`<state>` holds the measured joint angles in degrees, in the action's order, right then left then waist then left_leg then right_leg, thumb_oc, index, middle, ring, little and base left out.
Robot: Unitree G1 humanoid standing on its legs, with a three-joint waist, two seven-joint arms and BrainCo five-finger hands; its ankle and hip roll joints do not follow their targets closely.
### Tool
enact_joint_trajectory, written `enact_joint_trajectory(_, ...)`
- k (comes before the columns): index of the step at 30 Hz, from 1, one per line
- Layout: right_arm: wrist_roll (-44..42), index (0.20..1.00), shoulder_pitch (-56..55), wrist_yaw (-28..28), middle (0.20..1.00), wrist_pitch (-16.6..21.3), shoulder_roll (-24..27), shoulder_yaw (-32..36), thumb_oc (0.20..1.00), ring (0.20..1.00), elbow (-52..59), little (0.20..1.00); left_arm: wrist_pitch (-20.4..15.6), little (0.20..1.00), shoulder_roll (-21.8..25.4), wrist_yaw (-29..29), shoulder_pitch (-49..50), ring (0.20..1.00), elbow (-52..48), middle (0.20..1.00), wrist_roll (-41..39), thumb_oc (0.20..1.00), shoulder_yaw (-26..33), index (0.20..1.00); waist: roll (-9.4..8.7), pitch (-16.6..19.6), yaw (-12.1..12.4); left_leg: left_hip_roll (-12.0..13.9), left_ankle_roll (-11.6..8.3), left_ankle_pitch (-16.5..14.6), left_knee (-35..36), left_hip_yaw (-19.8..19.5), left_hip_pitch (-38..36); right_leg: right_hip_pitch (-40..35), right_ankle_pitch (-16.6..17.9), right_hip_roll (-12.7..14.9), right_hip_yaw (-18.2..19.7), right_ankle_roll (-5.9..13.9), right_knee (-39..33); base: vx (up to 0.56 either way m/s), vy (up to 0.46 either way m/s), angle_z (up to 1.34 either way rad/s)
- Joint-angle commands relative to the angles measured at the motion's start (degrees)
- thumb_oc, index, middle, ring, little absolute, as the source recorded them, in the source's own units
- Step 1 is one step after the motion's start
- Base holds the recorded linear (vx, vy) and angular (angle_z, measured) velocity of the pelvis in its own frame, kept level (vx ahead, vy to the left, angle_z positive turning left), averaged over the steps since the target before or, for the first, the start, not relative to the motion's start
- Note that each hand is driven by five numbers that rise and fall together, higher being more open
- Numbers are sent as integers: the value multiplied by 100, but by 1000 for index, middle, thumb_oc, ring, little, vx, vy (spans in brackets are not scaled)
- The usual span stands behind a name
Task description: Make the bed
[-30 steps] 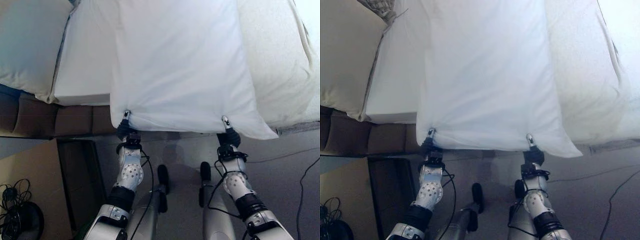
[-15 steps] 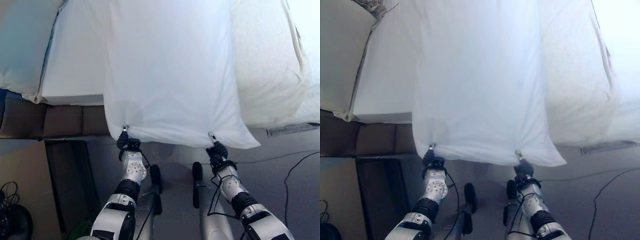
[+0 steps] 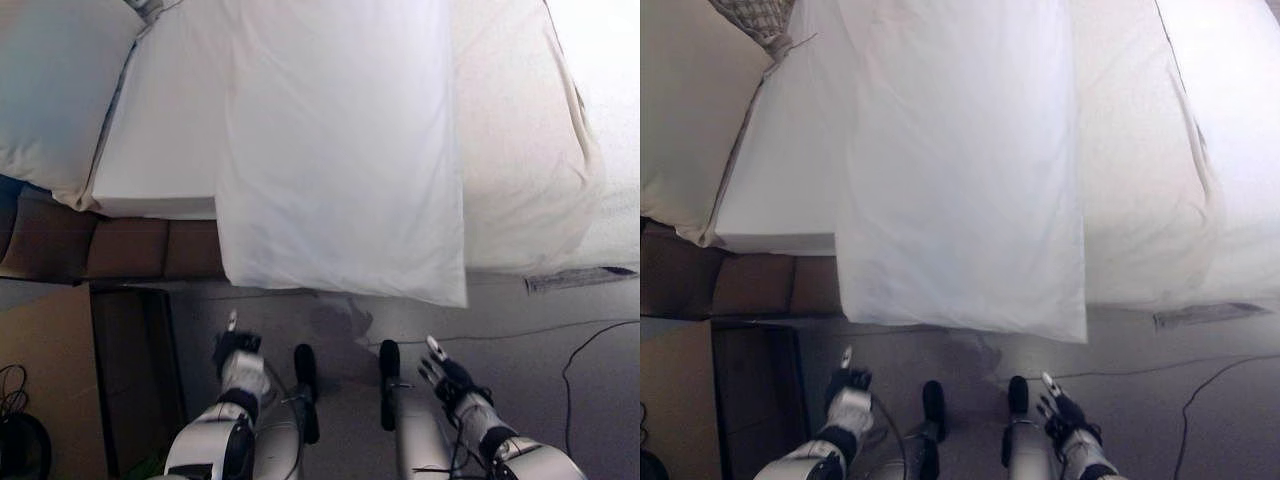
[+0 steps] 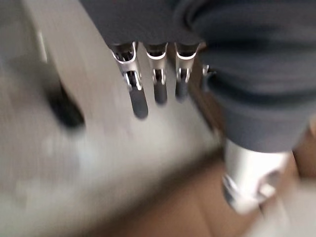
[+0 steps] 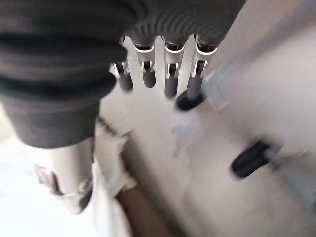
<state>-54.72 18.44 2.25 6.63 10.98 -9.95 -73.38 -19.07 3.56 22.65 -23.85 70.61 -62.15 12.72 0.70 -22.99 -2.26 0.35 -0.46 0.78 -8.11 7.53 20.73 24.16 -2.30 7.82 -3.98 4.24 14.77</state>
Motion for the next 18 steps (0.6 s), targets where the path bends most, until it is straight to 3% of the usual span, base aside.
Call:
enact_joint_trajectory(1, 285, 1000, -94, 1, 1000, -78, -76, -47, 1000, 1000, 262, 1000, 56, 1000, 104, 137, 88, 1000, 40, 1000, 155, 1000, -15, 1000, -157, 57, 50, -24, -235, -58, -144, 124, 199, -14, 736, 27, 18, 320, -840, 26, -47, 7)
enact_joint_trajectory(6, 215, 1000, -277, 137, 1000, 53, 24, -26, 1000, 1000, 535, 1000, 91, 1000, 56, 93, 358, 1000, -286, 1000, 890, 1000, -541, 1000, -135, 41, 46, -40, -227, -25, -114, 38, 148, -103, 724, 10, -24, 310, -851, -12, -28, 14)
enact_joint_trajectory(8, 218, 1000, -362, 155, 1000, 252, 57, -43, 1000, 1000, 822, 1000, 141, 1000, 207, 427, 656, 1000, -1066, 1000, 2720, 1000, -1527, 1000, -118, -62, 64, -36, -230, -6, -153, -19, 167, -123, 701, -5, -88, 306, -837, -60, -58, 2)
enact_joint_trajectory(11, 737, 1000, -511, 251, 1000, 500, 217, -346, 1000, 1000, 1558, 1000, 117, 1000, 539, 497, 994, 1000, -1989, 1000, 3936, 1000, -2037, 1000, -122, -107, 99, -47, -241, 60, -127, -73, 247, -70, 703, -10, -142, 308, -847, -51, -44, 8)
enact_joint_trajectory(15, 1267, 1000, -505, 354, 1000, 778, 548, -773, 1000, 1000, 2749, 1000, -113, 1000, 1028, -347, 1076, 1000, -2730, 1000, 4401, 1000, -2394, 1000, -147, -133, 117, -46, -252, 110, -96, -119, 351, 49, 716, -15, -156, 311, -843, -37, -20, 10)
enact_joint_trajectory(18, 1375, 1000, -89, 477, 1000, 827, 765, -1025, 1000, 1000, 3211, 1000, -172, 1000, 1221, -1246, 723, 1000, -2947, 1000, 4019, 1000, -2681, 1000, -167, -169, 112, -56, -241, 126, -115, -101, 482, 250, 741, -36, -107, 321, -788, -47, 8, 2)
